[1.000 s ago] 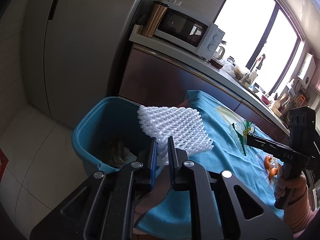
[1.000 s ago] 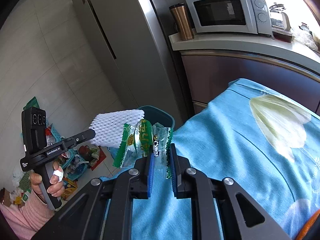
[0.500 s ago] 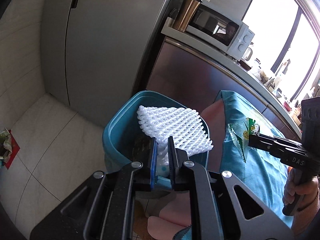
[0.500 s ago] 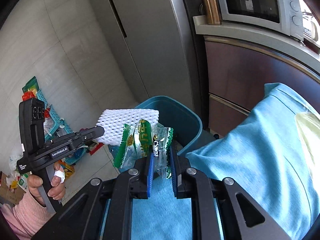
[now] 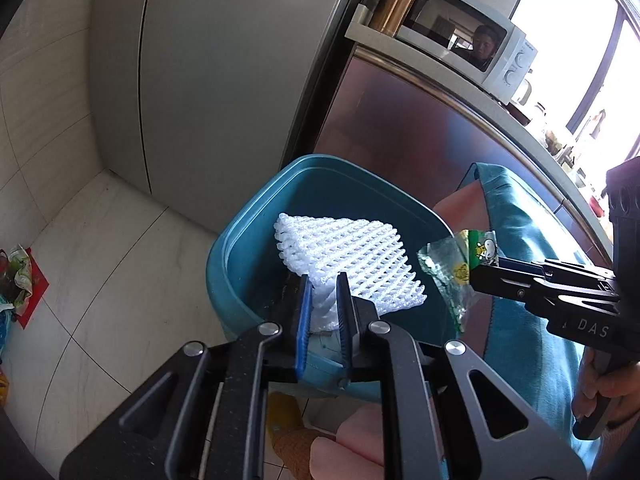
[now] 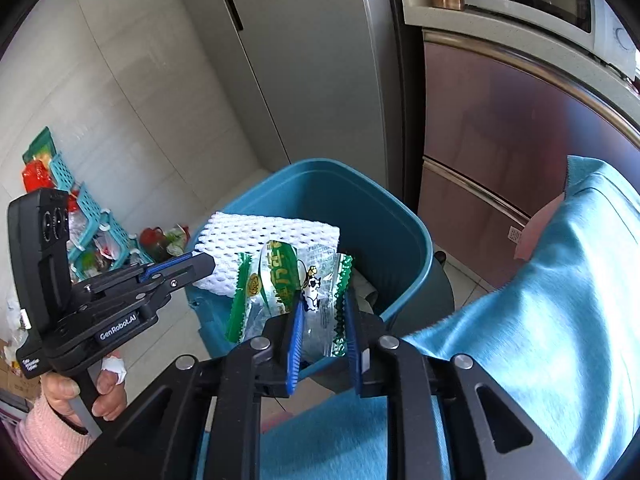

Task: Collect trash
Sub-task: 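Open both tools over the bin and return them to the table, then grasp an orange peel with the left tool while the right tool grasps the gold wrapper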

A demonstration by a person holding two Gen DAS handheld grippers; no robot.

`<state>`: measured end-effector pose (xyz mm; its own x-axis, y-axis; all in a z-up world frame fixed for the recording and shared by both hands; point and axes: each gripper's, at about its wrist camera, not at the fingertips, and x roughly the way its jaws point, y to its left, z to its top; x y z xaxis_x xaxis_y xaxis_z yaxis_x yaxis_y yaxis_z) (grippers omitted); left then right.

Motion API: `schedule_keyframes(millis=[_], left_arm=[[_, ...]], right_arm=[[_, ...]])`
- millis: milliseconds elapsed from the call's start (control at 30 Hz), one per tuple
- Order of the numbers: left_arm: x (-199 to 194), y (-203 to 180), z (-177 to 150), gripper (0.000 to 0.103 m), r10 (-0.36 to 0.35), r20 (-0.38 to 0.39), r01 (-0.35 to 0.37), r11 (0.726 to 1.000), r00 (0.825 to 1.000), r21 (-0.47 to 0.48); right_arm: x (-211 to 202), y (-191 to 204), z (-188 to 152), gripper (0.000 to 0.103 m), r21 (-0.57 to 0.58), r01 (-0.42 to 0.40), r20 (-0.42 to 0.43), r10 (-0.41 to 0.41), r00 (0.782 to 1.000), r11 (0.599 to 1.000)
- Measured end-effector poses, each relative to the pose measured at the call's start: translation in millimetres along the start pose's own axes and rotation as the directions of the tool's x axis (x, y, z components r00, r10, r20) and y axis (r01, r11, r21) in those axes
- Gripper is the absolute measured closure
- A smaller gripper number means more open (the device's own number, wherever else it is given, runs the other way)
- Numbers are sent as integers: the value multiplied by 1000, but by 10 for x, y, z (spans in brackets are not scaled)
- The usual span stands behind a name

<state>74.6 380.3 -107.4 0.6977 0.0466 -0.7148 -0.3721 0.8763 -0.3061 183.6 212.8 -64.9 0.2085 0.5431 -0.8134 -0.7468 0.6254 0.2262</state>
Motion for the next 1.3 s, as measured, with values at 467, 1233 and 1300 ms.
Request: schedule_keyframes(millis=[467,1233,1300], left_arm=[[37,-51,-80,65,-5,12,5,1000,1000,-2],[-655,-2075,-707,49,-437,-52,419,811,898,409],[-641,-2324,-830,49,-462,-95,454,776,882,437]], right_arm=[[-184,-90,-128,69,70,-34,40,31,999,997],[-2282,-1060,-2064,60,365,130,311,-253,916,922],[-2435,-1212,-2255,59,421,154,315,-303,899,894]])
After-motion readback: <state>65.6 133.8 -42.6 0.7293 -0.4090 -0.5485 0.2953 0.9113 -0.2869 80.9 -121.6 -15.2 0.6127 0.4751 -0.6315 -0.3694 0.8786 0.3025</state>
